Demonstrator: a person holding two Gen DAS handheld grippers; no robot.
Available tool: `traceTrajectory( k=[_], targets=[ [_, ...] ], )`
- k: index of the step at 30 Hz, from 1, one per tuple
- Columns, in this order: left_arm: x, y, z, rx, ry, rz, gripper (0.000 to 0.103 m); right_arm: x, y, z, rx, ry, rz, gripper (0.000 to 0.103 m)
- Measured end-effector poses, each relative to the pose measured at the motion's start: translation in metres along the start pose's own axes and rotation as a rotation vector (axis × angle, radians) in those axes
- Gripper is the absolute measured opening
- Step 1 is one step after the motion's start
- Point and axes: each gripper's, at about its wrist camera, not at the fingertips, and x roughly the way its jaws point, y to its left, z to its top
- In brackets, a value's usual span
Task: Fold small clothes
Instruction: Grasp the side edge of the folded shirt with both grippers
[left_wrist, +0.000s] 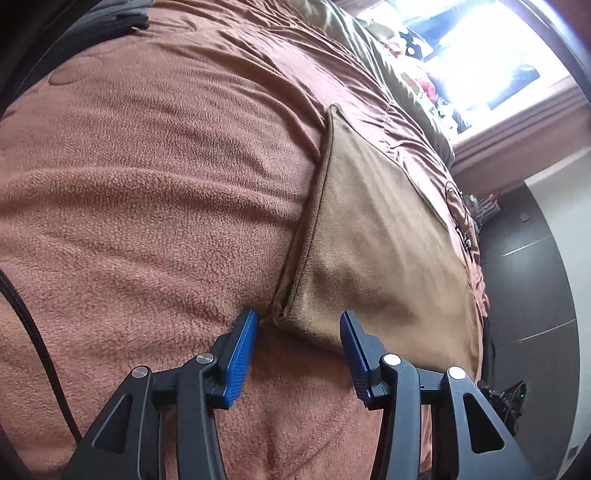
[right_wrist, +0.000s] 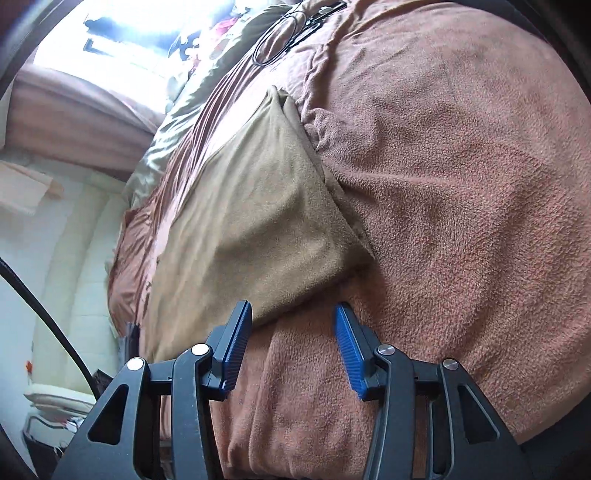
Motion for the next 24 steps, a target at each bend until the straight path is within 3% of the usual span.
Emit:
traceTrajectory(
  k=[5,12,14,18,21,24],
  targets=[
    [0.006,0.0,0.004,-0.027,-0.011,-0.019,0.048,0.004,-0.012,0.0,0.04,-0.028,0.029,0.044],
    [0.013,-0.007,0.005,-0.022,-0.03,-0.025,0.047,0.013,-0.018,0.0,0.076,-0.06,0.025,0.03],
    [0.015,-0.008,0.006,-0.012,-0.04,-0.004,0.04,0.012,-0.021,-0.002,0.103,-0.086,0.03,0.027],
    [0.02,-0.004,0.011,-0.037,-0.061,0.013,0.013,0.008,-0.021,-0.011,0.146,-0.158,0.014,0.014],
    [0.016,-0.005,0.013,-0.038,-0.071,-0.004,0.008,0.005,-0.018,-0.018,0.14,-0.183,0.014,0.003],
    [0.006,-0.008,0.015,-0.012,-0.087,-0.012,0.007,-0.005,-0.008,-0.025,0.115,-0.208,0.011,0.001]
  ],
)
